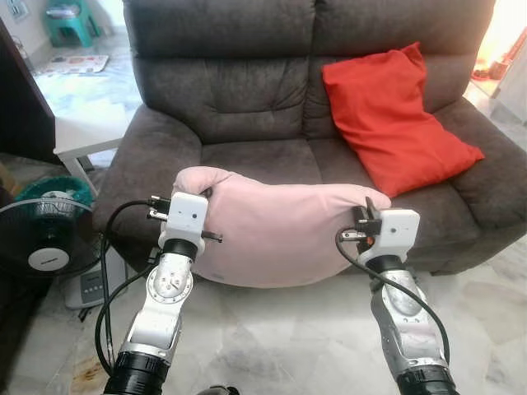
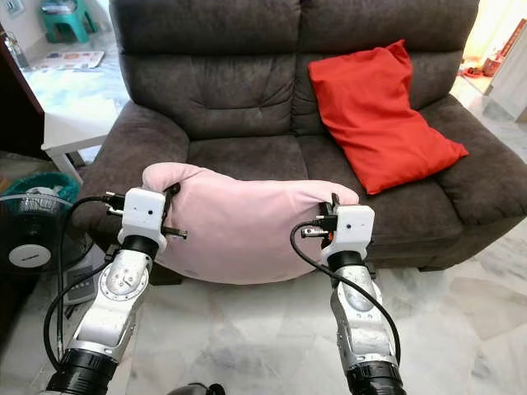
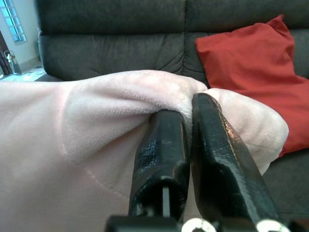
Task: Move the pillow to the sofa from floor
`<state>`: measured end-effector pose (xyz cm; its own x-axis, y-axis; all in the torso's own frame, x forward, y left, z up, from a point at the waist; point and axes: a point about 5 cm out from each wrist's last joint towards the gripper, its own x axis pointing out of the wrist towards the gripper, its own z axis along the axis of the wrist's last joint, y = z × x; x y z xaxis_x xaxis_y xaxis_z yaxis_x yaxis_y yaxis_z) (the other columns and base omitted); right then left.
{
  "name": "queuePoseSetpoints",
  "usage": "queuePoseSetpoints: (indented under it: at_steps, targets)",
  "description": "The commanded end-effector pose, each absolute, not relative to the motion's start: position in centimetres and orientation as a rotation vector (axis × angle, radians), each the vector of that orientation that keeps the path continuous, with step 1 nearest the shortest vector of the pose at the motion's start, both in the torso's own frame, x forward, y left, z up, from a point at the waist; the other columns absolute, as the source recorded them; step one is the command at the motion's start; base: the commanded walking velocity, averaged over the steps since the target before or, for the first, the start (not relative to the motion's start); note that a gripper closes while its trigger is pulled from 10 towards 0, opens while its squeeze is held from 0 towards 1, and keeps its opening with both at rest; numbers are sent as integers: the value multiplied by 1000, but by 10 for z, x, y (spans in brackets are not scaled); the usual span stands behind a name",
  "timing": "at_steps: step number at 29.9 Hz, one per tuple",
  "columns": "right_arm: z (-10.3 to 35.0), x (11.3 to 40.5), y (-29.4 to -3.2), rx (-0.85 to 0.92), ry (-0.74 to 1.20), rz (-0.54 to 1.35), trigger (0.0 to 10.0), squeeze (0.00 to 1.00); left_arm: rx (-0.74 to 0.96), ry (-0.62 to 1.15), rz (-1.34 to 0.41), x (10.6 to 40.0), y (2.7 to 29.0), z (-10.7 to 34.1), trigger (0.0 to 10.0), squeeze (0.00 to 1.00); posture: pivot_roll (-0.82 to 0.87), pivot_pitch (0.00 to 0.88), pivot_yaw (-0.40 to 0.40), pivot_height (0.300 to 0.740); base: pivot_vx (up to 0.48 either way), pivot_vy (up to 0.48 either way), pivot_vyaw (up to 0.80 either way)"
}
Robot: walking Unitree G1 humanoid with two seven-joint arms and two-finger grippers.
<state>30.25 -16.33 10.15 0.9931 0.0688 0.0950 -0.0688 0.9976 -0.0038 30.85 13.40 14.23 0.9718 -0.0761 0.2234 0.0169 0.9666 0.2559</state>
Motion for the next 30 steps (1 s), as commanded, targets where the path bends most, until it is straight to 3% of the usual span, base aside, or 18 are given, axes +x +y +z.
queuePoseSetpoints:
  at_steps: [1, 8, 24, 30]
  targets:
    - [124, 306, -157, -23, -194, 109, 10000, 0, 256, -313, -30, 311, 134, 162, 10000, 0, 146, 47, -18, 740, 247, 0, 775]
    - [125, 305, -155, -3, -199, 120, 10000, 0, 255, -311, -26, 311, 135, 163, 10000, 0, 148, 49, -18, 740, 256, 0, 770]
    - [130, 305, -150, -12, -213, 158, 10000, 0, 252, -324, -19, 312, 135, 168, 10000, 0, 149, 49, -19, 740, 266, 0, 0]
    - [133, 306, -150, -8, -223, 158, 10000, 0, 251, -327, -19, 313, 135, 169, 10000, 0, 148, 49, -21, 740, 270, 0, 779]
